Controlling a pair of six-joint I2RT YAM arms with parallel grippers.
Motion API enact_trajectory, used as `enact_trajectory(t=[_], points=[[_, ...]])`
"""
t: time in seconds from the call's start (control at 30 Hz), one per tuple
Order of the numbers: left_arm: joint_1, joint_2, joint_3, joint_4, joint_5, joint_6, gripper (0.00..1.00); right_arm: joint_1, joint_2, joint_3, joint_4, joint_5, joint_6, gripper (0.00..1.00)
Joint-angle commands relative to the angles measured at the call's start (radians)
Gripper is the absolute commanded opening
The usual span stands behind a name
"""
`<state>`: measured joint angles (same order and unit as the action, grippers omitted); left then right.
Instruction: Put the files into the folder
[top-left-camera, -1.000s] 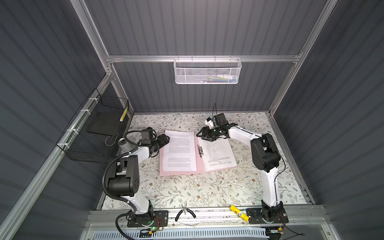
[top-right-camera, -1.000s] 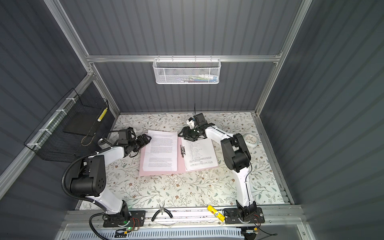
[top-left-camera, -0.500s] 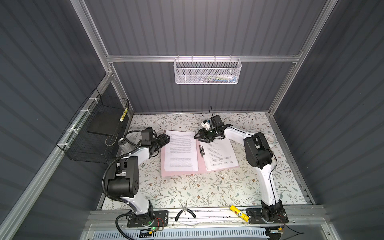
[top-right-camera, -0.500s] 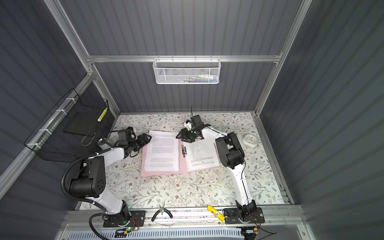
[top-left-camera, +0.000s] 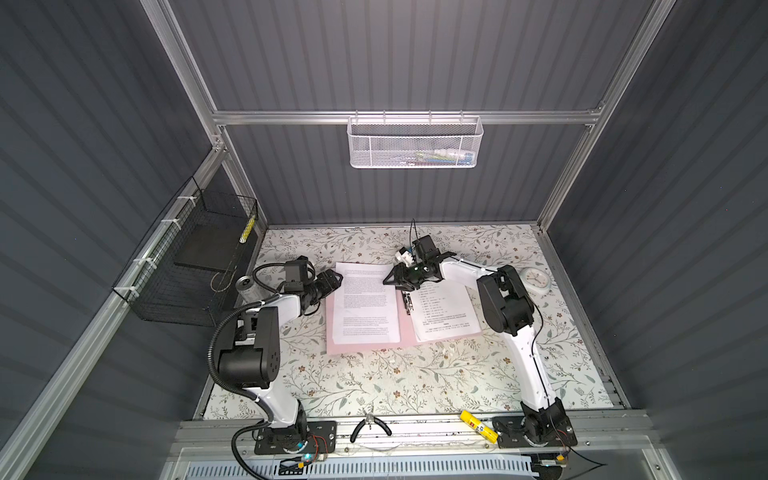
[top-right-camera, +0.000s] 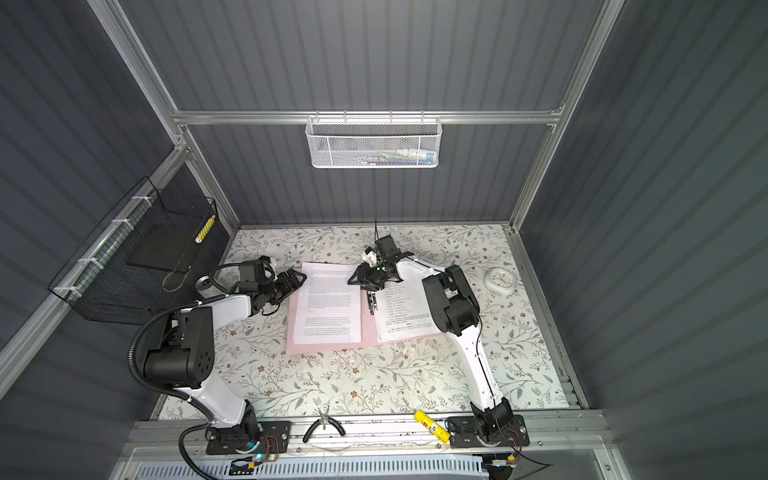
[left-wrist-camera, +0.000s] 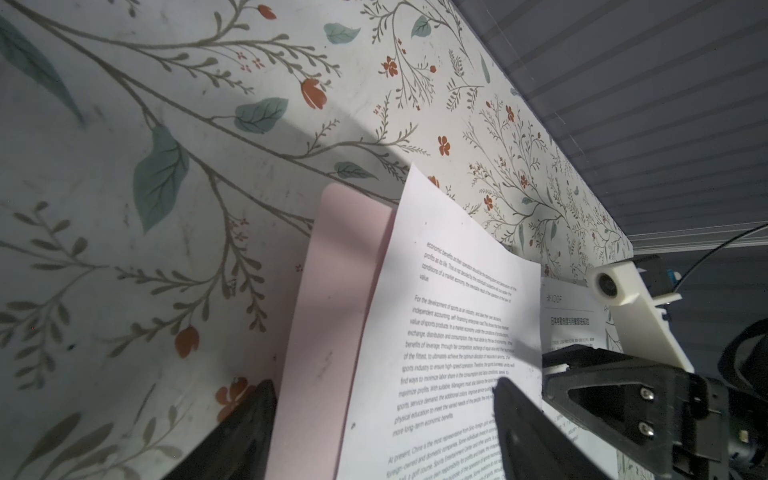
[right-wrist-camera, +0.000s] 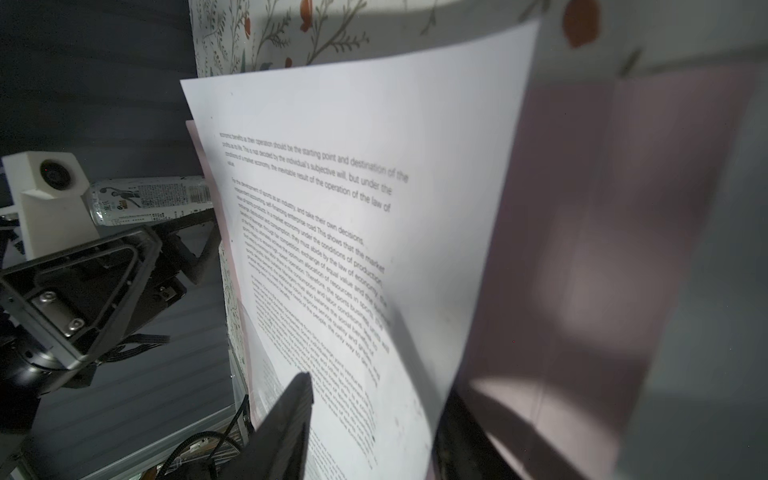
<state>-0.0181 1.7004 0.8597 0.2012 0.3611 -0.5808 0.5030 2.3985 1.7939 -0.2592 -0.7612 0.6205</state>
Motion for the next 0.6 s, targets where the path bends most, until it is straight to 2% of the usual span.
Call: enact_trajectory(t=[0.0, 0.23, 0.33, 0.4, 0.57], points=[[0.003, 0.011, 0.035, 0.01, 0.025, -0.001, 0.81, 0.003, 0.01, 0.019, -0.011, -0.014, -0.018, 0.46], [0.003, 0.016, 0.045, 0.002, 0.027, -0.008, 0.71, 0.005, -0.004, -0.005, 0.006, -0.018, -0.014, 0.35], [0.003, 0.021, 0.047, 0.003, 0.029, -0.013, 0.65, 0.006, -0.011, -0.01, -0.011, -0.013, -0.037, 0.27], [0.003, 0.025, 0.045, 0.011, 0.034, -0.015, 0.59, 0.005, -0.019, -0.024, -0.008, -0.007, -0.045, 0.17], [0.003, 0.037, 0.049, 0.022, 0.047, -0.02, 0.48, 0.005, -0.029, -0.052, 0.013, -0.012, -0.04, 0.07]])
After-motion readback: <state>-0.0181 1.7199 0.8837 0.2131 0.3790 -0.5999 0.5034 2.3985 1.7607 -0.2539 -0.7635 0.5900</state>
